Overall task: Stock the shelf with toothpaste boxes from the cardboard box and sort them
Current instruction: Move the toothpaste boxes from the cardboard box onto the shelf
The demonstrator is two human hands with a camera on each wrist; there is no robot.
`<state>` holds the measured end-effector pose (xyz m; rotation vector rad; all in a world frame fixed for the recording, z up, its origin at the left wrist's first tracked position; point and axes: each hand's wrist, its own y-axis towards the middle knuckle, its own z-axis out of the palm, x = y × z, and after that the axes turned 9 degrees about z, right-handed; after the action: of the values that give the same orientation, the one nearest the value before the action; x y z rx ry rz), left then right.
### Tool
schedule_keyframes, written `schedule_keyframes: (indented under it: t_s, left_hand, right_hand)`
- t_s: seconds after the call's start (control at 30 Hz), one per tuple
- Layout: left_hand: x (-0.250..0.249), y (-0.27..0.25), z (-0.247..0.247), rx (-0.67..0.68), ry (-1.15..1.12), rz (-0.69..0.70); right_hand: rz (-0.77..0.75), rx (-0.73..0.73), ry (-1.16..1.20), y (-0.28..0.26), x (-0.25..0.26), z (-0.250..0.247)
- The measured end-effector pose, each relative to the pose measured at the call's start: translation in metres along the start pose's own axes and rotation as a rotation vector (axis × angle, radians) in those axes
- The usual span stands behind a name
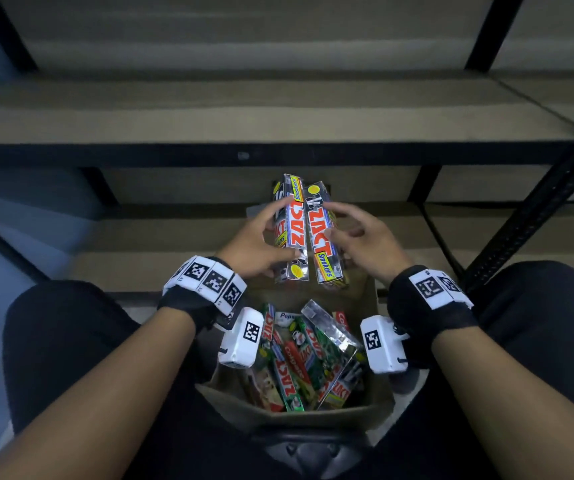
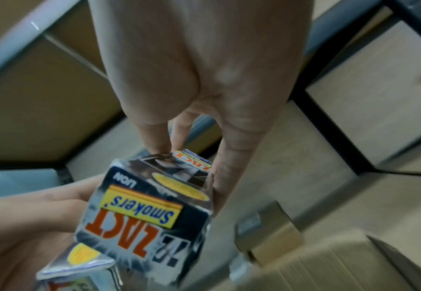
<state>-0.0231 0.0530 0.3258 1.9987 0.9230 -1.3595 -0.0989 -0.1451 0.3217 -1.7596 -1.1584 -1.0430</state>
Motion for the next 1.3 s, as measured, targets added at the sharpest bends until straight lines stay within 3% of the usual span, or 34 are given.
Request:
schedule_keyframes:
  t_s: [0.53,0.97,1.07,1.3]
  left_hand:
    - [-0.114,0.025,-0.036,-0.054,0.021,0.183]
    - [-0.160,0.108,-0.055,0.049,0.265,0.073]
    - [-0.160,0.124,-0.056,0.112,0.288,0.022]
    - [-0.142,0.153,-0.060,0.115,0.299,-0.032]
  right_hand:
    - [-0.189,-0.196,-0.164,0.003,0.106,-0.048]
    - [-0.070,-0.297,-0.335,0.075,0.163,-0.064]
    - [-0.055,-0.305,-0.369,0.087,0.163,-0.068]
    - [0.006,-0.350,-0.433,0.108,0.153,-0.064]
